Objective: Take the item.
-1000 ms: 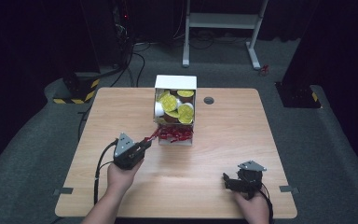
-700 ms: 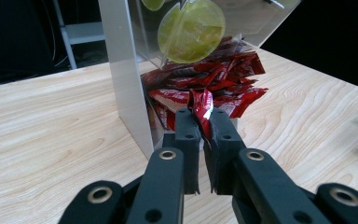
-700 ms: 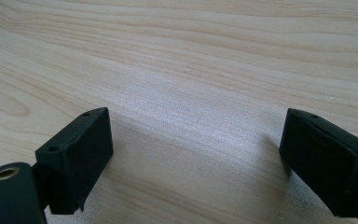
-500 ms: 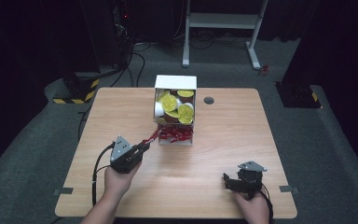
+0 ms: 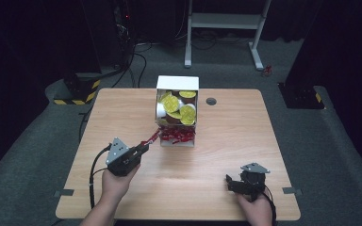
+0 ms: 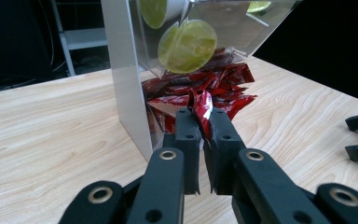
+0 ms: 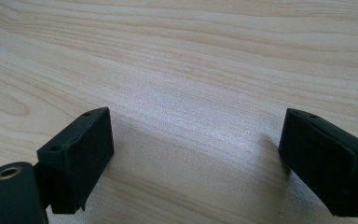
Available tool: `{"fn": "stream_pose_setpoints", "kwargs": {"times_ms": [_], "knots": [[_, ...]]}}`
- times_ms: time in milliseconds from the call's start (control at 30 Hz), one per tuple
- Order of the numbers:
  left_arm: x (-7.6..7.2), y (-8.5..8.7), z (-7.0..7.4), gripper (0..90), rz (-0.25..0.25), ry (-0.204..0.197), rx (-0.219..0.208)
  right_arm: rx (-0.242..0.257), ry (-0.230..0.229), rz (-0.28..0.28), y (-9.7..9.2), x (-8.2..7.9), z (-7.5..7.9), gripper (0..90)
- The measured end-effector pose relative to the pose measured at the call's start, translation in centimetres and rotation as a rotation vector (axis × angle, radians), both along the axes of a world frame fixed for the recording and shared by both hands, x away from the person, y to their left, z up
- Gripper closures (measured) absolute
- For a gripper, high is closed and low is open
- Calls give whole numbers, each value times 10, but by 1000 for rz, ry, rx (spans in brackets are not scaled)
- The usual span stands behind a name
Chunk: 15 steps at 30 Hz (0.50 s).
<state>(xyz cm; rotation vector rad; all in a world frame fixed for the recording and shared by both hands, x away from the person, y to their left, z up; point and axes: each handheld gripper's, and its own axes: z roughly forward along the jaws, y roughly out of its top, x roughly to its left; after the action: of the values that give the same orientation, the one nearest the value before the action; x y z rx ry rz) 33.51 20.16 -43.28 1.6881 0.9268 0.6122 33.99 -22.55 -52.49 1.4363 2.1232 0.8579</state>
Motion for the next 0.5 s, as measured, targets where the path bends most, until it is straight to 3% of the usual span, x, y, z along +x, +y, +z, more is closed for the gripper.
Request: {"fn": "stream_pose_setpoints", "kwargs": {"times_ms": [500], "knots": [[-5,13,10,846,7,-31,-18,1,0,0,0,0,0,101]]}}
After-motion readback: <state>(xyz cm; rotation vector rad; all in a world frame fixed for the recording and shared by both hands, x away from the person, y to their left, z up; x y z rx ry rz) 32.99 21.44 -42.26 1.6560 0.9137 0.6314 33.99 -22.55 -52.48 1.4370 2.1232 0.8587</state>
